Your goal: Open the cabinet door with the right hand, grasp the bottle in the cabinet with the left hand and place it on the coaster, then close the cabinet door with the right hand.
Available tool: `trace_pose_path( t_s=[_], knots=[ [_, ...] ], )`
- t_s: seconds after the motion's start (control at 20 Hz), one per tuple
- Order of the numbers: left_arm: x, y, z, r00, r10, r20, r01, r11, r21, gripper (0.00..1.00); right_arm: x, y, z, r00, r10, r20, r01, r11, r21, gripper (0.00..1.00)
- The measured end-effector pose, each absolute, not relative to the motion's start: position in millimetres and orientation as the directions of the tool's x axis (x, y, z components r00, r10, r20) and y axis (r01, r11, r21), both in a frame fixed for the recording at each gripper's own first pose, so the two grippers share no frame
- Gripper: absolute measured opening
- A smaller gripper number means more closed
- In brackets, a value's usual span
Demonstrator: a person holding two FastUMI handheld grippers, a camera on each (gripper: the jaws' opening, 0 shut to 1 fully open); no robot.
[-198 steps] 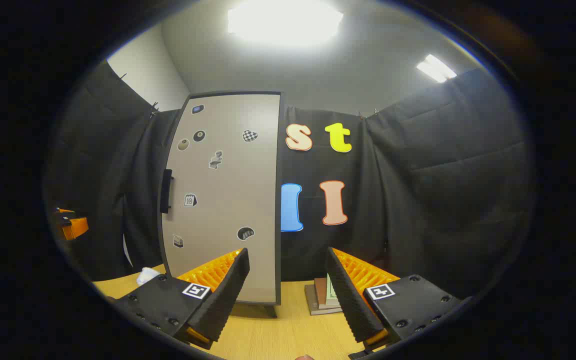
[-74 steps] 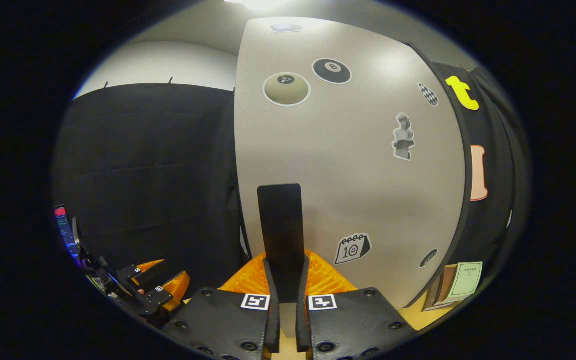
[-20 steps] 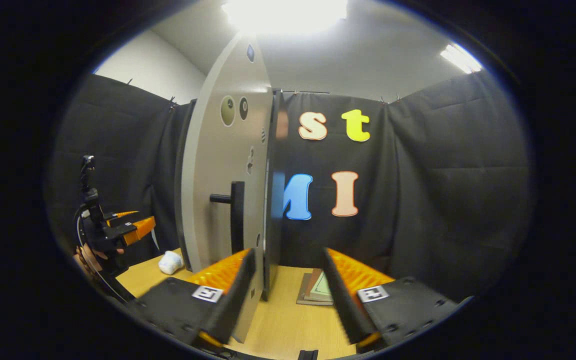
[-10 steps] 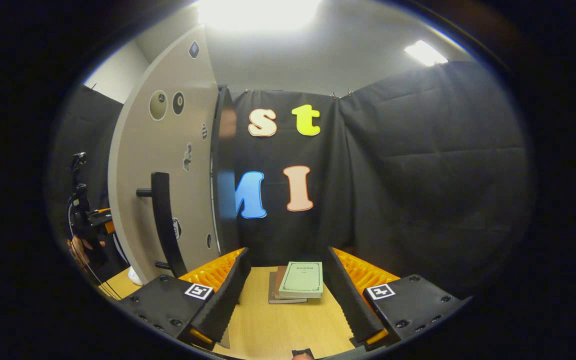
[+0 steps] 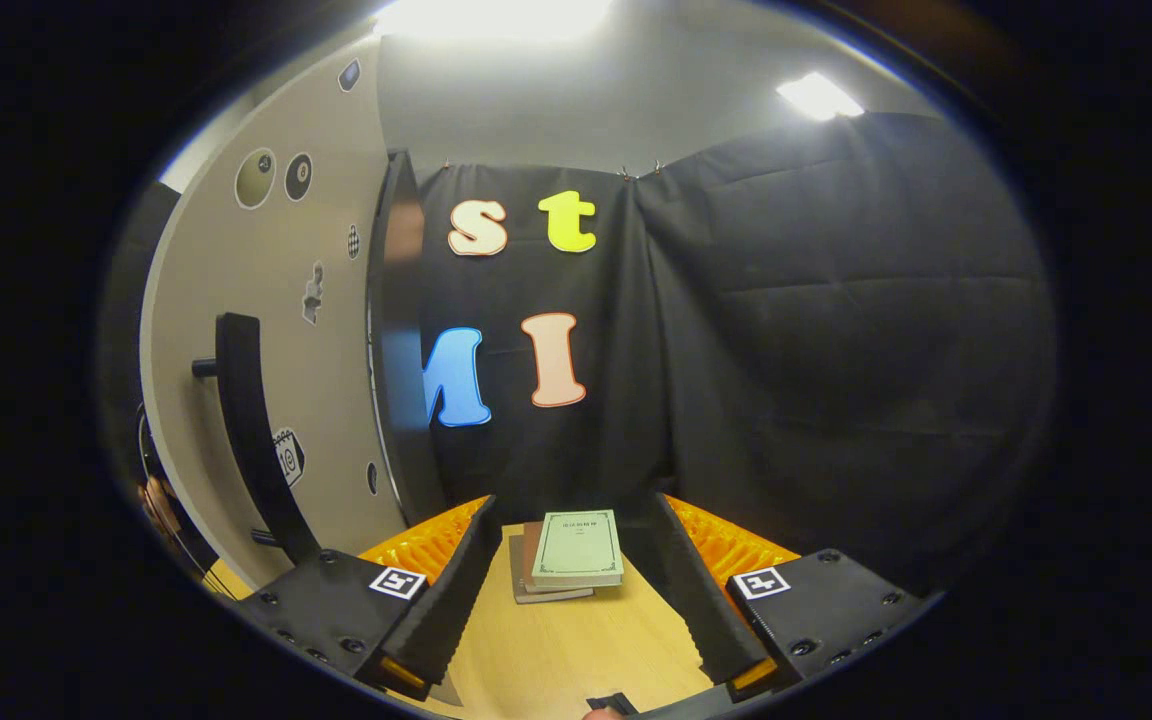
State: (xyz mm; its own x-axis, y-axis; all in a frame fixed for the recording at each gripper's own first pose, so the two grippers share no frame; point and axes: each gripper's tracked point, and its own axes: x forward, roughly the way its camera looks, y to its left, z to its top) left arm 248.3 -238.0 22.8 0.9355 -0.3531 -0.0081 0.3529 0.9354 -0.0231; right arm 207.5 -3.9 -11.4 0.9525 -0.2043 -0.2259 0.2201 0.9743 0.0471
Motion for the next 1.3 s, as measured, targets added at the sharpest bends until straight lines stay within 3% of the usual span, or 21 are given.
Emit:
trace_pose_path(
  t_s=[0.75, 0.9, 1.0, 1.3],
  knots=[
    [325.4, -258.8, -21.3, 0.923, -0.38, -0.057, 0.379, 0.925, -0.025, 0.82, 235.7, 3.6, -35.3, 0.915, -0.281, -0.289, 0.295, 0.955, 0.006, 0.94],
    [325.6, -259.0, -24.1, 0.918, -0.393, -0.061, 0.392, 0.919, -0.033, 0.8, 238.9, 5.4, -35.7, 0.913, -0.281, -0.295, 0.294, 0.956, 0.001, 0.96],
    [327.4, -260.4, -23.6, 0.915, -0.4, -0.051, 0.397, 0.916, -0.057, 0.72, 239.4, 8.2, -36.3, 0.915, -0.273, -0.296, 0.286, 0.958, 0.0, 0.96],
    [313.2, -228.2, -10.4, 0.937, -0.348, -0.018, 0.345, 0.934, -0.089, 0.72, 243.9, 12.9, -28.1, 0.93, -0.237, -0.28, 0.25, 0.968, 0.013, 0.94]
  ],
)
